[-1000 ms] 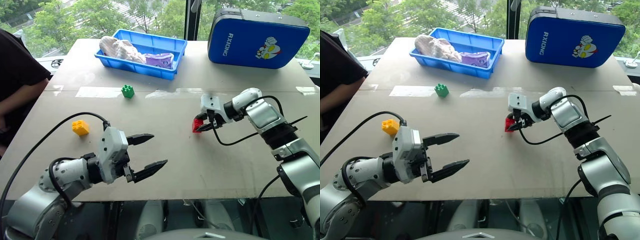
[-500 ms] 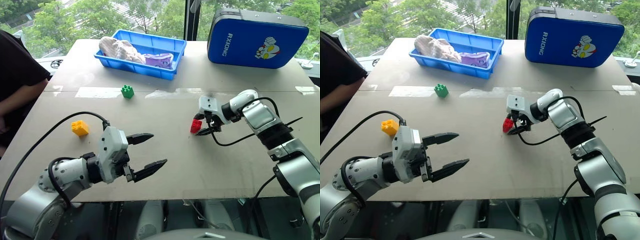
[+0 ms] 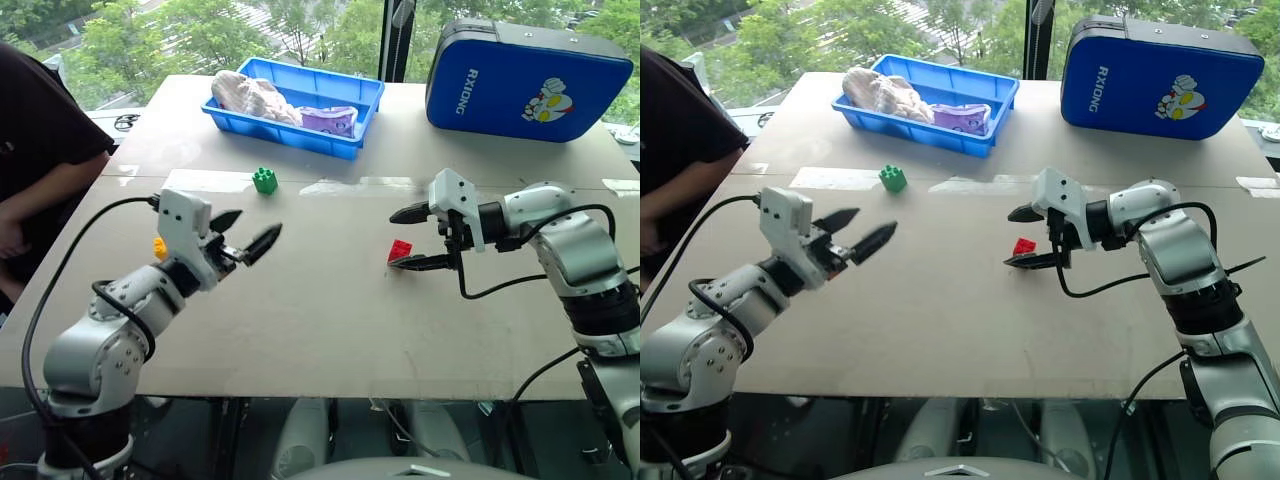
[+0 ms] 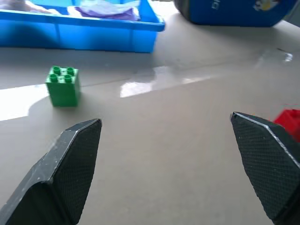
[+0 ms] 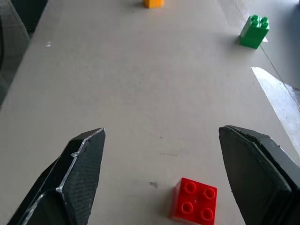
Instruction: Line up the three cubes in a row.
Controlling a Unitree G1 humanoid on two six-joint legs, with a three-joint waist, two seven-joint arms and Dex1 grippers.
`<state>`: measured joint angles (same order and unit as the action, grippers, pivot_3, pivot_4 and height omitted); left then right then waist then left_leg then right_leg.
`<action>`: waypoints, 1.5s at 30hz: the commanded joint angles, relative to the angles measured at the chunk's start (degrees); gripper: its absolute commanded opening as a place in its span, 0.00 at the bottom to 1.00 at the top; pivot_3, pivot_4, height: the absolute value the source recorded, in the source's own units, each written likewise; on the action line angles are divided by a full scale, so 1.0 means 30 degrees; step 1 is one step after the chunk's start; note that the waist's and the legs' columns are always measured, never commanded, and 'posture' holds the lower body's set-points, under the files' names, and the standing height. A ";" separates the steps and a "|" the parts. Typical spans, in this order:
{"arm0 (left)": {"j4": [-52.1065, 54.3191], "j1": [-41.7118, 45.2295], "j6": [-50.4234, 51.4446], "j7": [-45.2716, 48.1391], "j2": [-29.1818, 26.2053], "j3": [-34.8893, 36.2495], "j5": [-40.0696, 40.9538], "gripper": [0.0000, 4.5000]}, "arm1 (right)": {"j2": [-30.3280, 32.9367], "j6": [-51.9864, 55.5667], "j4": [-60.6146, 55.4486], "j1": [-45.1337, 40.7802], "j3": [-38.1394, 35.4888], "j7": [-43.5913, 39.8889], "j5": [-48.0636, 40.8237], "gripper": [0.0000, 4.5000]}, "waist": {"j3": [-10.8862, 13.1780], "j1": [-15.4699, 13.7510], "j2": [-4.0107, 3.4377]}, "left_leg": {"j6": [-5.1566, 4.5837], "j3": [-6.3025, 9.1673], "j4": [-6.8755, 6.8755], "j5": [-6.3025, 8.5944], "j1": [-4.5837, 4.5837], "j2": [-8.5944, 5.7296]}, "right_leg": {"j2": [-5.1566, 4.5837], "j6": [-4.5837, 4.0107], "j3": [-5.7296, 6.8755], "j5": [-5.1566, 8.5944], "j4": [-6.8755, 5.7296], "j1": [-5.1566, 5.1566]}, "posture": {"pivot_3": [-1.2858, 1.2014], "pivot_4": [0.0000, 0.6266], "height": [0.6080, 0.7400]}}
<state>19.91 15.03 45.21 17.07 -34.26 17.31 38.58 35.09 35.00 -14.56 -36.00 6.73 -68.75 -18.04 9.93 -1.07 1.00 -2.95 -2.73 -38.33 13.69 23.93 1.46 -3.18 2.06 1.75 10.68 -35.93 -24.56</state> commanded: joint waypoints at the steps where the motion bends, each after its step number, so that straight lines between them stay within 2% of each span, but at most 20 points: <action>1: -0.2543 0.3247 0.0941 -0.2849 0.0313 -0.0988 -0.2349 1.00 | -0.0556 0.1732 -0.4231 0.1022 -0.3414 0.2710 -0.2815 0.88 | 0.0004 0.0025 0.0023 | 0.0001 -0.0002 -0.0003 0.0000 -0.0003 -0.0026 | 0.0009 0.0018 -0.0001 -0.0010 -0.0001 0.0001 | 0.52 0.24 1.00; 6: -0.9323 0.7844 -0.0811 -0.3571 0.1472 -0.3432 -0.5888 1.00 | -0.0442 0.2710 -0.8255 0.3997 -0.6123 0.5703 -0.4335 0.88 | -0.0020 0.0041 0.0065 | 0.0005 -0.0010 0.0003 -0.0002 -0.0006 -0.0050 | 0.0006 0.0029 -0.0008 -0.0014 0.0009 0.0014 | 0.52 0.24 1.00; 9: -1.4105 0.9992 -0.3534 -0.2327 0.1521 -0.4725 -0.7909 1.00 | -0.0109 0.3483 -0.9448 0.4800 -0.6906 0.7192 -0.5079 0.88 | -0.0013 0.0120 0.0078 | 0.0006 -0.0023 0.0003 -0.0004 0.0003 -0.0059 | 0.0005 0.0027 -0.0008 -0.0015 0.0008 0.0005 | 0.52 0.24 1.00; 17: -2.6155 1.5126 -1.0281 0.1494 0.1660 -0.5606 -1.0588 1.00 | 0.0898 0.3843 -1.1463 0.6426 -0.7841 0.9331 -0.6459 0.88 | -0.0005 0.0077 0.0094 | -0.0003 -0.0031 0.0012 0.0002 0.0007 -0.0040 | 0.0015 0.0027 0.0016 -0.0010 0.0013 -0.0004 | 0.52 0.24 1.00; 20: -2.8855 1.6428 -1.2214 0.2595 0.1805 -0.5541 -1.1242 0.72 | 0.1287 0.3865 -1.2053 0.7043 -0.8126 1.0035 -0.6883 0.89 | -0.0002 0.0061 0.0108 | -0.0008 -0.0028 0.0006 0.0004 0.0039 -0.0046 | -0.0002 0.0029 0.0015 -0.0010 0.0037 -0.0011 | 0.52 0.24 1.00; 22: -2.9815 1.6911 -1.2855 0.3402 0.1846 -0.5413 -1.1439 0.48 | 0.1586 0.3856 -1.2300 0.7327 -0.8222 1.0360 -0.7056 0.89 | 0.0002 0.0071 0.0116 | -0.0011 -0.0024 0.0000 0.0006 0.0054 -0.0050 | -0.0011 0.0032 0.0017 -0.0010 0.0040 -0.0015 | 0.52 0.24 1.00; 24: -3.0305 1.7215 -1.3265 0.4455 0.1866 -0.5428 -1.1604 0.28 | 0.1854 0.3825 -1.2468 0.7555 -0.8311 1.0648 -0.7254 0.89 | 0.0007 0.0074 0.0126 | -0.0013 -0.0023 -0.0005 0.0007 0.0062 -0.0049 | -0.0014 0.0033 0.0021 -0.0010 0.0041 -0.0019 | 0.52 0.24 1.00; 27: -3.0344 1.7419 -1.3967 0.6599 0.1820 -0.5283 -1.1547 0.28 | 0.2167 0.3786 -1.2617 0.7886 -0.8453 1.1091 -0.7551 0.89 | 0.0006 0.0079 0.0127 | -0.0013 -0.0011 -0.0005 0.0007 0.0063 -0.0043 | -0.0014 0.0033 0.0038 -0.0010 0.0032 -0.0019 | 0.52 0.24 1.00; 30: -2.8356 1.6764 -1.4755 1.2809 0.1691 -0.5694 -1.0855 0.28 | 0.2453 0.3735 -1.3119 0.8982 -0.9007 1.1256 -0.7897 0.89 | 0.0006 0.0067 0.0129 | -0.0013 -0.0011 -0.0005 0.0006 0.0067 -0.0042 | -0.0013 0.0030 0.0047 -0.0009 0.0026 -0.0024 | 0.52 0.24 1.00; 34: -2.3011 1.4031 -1.4254 2.0468 0.0635 -0.7626 -1.0420 0.28 | 0.2566 0.2806 -1.3765 1.1156 -0.9873 1.0838 -0.7999 0.89 | 0.0002 0.0124 0.0125 | -0.0010 -0.0006 -0.0012 0.0005 0.0143 -0.0019 | -0.0023 0.0022 0.0043 -0.0007 0.0023 -0.0090 | 0.52 0.24 1.00; 36: -2.0801 1.2768 -1.4536 2.2643 0.0172 -0.8429 -1.0341 0.28 | 0.2403 0.1977 -1.3758 1.2417 -1.0414 1.0210 -0.8219 0.89 | -0.0003 0.0212 0.0118 | -0.0011 -0.0019 -0.0011 0.0004 0.0139 -0.0018 | -0.0019 0.0024 -0.0001 -0.0008 0.0017 -0.0110 | 0.52 0.24 1.00; 38: -1.9753 1.2061 -1.5101 2.3868 -0.0047 -0.8907 -1.0410 0.28 | 0.2869 0.1661 -1.3652 1.3639 -1.0797 0.9401 -0.8213 0.89 | -0.0005 0.0114 0.0122 | -0.0016 -0.0015 -0.0013 0.0004 0.0155 -0.0017 | -0.0007 0.0028 -0.0009 -0.0007 0.0016 -0.0129 | 0.52 0.24 1.00; 45: -2.0204 1.2282 -1.6614 2.4222 0.0881 -1.0198 -1.1482 0.28 | 0.3916 -0.0220 -1.2765 1.7044 -1.2422 0.6563 -0.7781 0.89 | -0.0015 0.0008 0.0134 | -0.0025 0.0052 -0.0107 0.0004 0.0139 0.0006 | 0.0009 0.0032 0.0036 0.0083 0.0007 -0.0050 | 0.52 0.24 1.00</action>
<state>-41.96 50.32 -2.09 89.21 -32.04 -12.43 4.96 46.21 36.66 -52.69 14.63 -28.00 -47.55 -41.46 9.88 -1.05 1.41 -3.04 -2.59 -38.68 13.70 24.35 1.48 -3.16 2.16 1.82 10.93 -35.91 -24.70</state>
